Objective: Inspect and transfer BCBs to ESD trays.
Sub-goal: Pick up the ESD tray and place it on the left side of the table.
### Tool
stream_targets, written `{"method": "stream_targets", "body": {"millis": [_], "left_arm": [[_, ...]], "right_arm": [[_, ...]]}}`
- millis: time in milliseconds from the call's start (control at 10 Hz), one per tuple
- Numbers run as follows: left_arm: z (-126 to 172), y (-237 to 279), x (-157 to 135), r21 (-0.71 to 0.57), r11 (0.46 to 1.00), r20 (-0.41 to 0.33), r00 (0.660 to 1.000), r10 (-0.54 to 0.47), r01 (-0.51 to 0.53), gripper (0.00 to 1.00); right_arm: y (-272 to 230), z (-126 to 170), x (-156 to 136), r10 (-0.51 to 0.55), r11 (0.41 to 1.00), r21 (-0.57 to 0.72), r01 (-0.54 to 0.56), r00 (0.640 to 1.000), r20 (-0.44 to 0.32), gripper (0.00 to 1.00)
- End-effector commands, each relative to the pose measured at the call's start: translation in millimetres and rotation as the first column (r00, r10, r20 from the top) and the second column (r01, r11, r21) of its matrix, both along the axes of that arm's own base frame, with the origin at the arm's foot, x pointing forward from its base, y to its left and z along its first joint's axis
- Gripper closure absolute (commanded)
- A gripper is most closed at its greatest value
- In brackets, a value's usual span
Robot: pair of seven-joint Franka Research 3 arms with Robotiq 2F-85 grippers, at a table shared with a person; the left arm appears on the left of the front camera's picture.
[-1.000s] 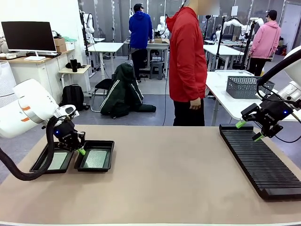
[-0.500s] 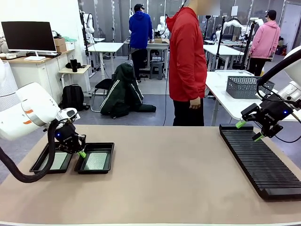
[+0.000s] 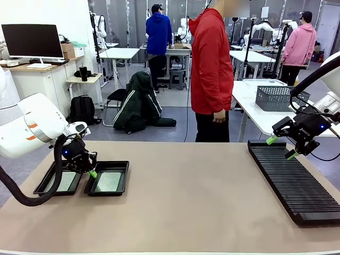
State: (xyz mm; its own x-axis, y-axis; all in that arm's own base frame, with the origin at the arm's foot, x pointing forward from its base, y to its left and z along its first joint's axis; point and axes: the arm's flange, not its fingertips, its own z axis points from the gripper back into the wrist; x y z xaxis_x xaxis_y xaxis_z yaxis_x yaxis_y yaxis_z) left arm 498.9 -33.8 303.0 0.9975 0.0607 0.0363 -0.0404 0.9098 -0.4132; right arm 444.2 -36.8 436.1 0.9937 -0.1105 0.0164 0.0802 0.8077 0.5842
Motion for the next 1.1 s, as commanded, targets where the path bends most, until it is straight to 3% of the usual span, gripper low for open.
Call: {"method": "stream_targets", "body": {"millis": [0,300,700,1000], "left_arm": [[2,1,-1,0.0,1.0,0.004,1.0,0.002,-0.002,0.97],[1,-2,1,0.021,1.0,-0.007,1.0,0.01,-0.01,0.97],[20,-12,-2,0.081,0.997,-0.01,1.0,0.014,-0.014,0.61],[53,-30,-5,0.151,0.988,-0.003,1.0,0.003,-0.003,0.32]], "right_arm": [[2,0,-2,-0.026,1.0,-0.013,0.026,1.0,0.0,0.0],[2,0,-2,-0.026,1.0,-0.013,0.026,1.0,0.0,0.0],[2,0,-2,-0.026,1.0,-0.013,0.026,1.0,0.0,0.0],[2,0,-2,-0.026,1.0,-0.013,0.026,1.0,0.0,0.0]]}}
